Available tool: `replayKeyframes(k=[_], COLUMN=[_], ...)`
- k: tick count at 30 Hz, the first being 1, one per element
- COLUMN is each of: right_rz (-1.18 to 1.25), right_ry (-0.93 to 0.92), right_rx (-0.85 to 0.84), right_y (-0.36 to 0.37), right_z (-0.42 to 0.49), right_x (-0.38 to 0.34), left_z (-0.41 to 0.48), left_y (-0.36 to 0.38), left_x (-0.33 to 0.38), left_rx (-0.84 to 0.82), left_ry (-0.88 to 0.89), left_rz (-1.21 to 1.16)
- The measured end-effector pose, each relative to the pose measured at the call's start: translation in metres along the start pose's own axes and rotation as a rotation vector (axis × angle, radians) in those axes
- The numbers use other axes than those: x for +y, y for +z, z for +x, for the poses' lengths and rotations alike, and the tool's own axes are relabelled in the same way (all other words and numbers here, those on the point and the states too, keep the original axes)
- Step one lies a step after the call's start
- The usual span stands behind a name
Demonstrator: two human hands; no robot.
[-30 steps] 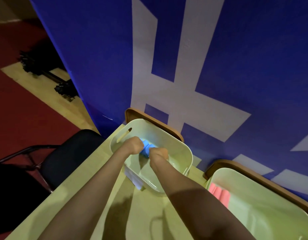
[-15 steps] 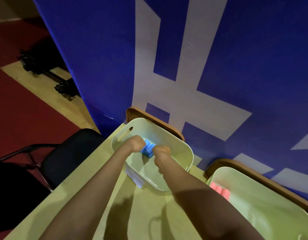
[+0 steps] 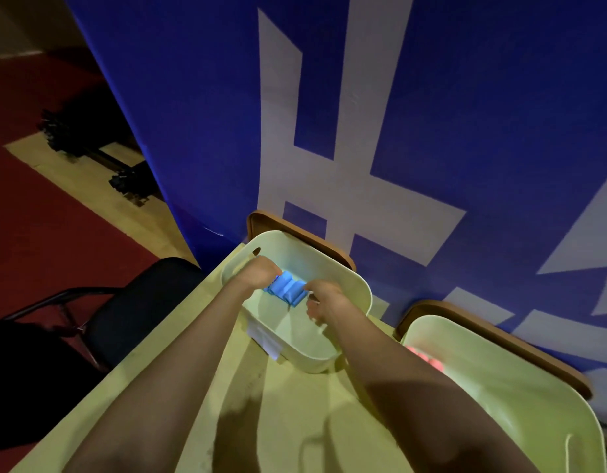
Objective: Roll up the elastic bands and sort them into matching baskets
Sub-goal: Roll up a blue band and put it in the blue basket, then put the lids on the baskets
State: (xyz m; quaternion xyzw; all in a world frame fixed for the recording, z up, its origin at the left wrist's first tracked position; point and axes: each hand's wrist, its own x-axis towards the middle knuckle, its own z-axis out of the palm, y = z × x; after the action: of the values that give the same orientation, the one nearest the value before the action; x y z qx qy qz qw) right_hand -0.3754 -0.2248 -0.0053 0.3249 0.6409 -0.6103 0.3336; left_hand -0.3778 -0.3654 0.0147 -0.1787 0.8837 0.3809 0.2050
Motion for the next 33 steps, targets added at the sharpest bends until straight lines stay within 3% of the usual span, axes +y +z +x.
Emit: replayKeyframes(k=[6,11,18,33], right_rz=[0.056,0.027,0.018,0.185], right_ry=[-0.142,-0.36,-0.513,-0.539], right_rx=[-0.13,-0.139,-0.169,0.078], right_y=[-0.018,-0.057,-0.097,-0.032], right_z=[-0.042,-0.104,-0.182,-0.219], right_x=[-0.005,-0.002,0.023,-0.001], left_z=[-0.052,-0.124,-0.204,-0.176], left_y=[-0.02,-0.024,-0.02,-0.12], left_x=[0.015,0.034,0.04,0.014], left_rx=[0.0,-0.001,0.014,-0.217], left_ry=[0.015,0.1,0.216,0.273], left_rz=[-0.329,-0.548,-0.641,-0.616])
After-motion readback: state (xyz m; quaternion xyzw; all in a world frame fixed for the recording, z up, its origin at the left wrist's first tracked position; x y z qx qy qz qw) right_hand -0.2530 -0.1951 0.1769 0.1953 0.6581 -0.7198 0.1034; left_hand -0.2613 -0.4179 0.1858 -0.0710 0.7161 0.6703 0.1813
